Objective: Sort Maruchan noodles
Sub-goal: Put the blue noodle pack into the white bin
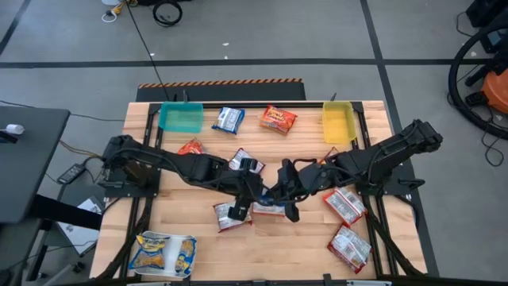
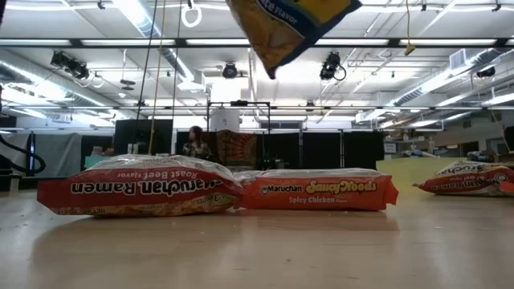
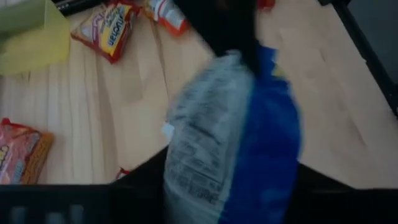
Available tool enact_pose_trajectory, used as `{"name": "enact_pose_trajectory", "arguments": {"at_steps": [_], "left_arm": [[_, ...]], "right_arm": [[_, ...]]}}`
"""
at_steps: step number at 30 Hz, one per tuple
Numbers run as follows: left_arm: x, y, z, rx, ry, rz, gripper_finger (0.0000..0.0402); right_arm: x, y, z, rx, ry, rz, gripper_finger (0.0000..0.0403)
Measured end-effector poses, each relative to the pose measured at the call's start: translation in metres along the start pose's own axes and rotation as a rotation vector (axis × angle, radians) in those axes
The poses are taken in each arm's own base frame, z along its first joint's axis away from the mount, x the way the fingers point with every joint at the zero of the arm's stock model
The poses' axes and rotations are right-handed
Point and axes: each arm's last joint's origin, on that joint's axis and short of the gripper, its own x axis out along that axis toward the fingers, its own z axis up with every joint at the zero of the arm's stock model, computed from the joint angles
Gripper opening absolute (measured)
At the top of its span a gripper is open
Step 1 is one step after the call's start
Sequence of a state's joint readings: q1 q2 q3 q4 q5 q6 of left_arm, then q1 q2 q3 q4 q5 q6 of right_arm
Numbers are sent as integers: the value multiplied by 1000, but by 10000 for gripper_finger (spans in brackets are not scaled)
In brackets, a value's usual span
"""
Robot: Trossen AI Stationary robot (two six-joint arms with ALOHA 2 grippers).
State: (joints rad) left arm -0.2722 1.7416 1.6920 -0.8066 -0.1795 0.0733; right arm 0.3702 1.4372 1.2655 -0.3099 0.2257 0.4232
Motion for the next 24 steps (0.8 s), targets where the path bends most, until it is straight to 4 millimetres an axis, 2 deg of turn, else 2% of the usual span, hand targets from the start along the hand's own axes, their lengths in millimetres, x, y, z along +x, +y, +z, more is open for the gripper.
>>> {"name": "enact_pose_trajectory", "arguments": {"at_steps": [4,5,8,12,15,18,20,24], "left_arm": [[-6,1,-4,-20,40,0,55],[-7,1,-6,-33,55,-2,49],[-22,3,-8,-92,116,-4,49],[-65,0,-5,-277,166,-6,49],[-99,-10,-10,-470,259,1,67],[-129,-31,-23,-735,358,24,75],[-142,-54,-31,-873,378,15,72],[-162,-110,-48,-1092,375,16,59]], "right_arm": [[0,0,2,4,-40,-47,53],[-1,0,4,6,-48,-48,65],[-12,2,18,10,-96,-37,103],[-44,6,48,-6,-245,-79,144],[-62,6,58,-30,-312,-135,158],[-76,5,61,-37,-348,-166,160],[-78,5,61,-35,-355,-174,159],[-71,10,57,-42,-326,-164,158]]}}
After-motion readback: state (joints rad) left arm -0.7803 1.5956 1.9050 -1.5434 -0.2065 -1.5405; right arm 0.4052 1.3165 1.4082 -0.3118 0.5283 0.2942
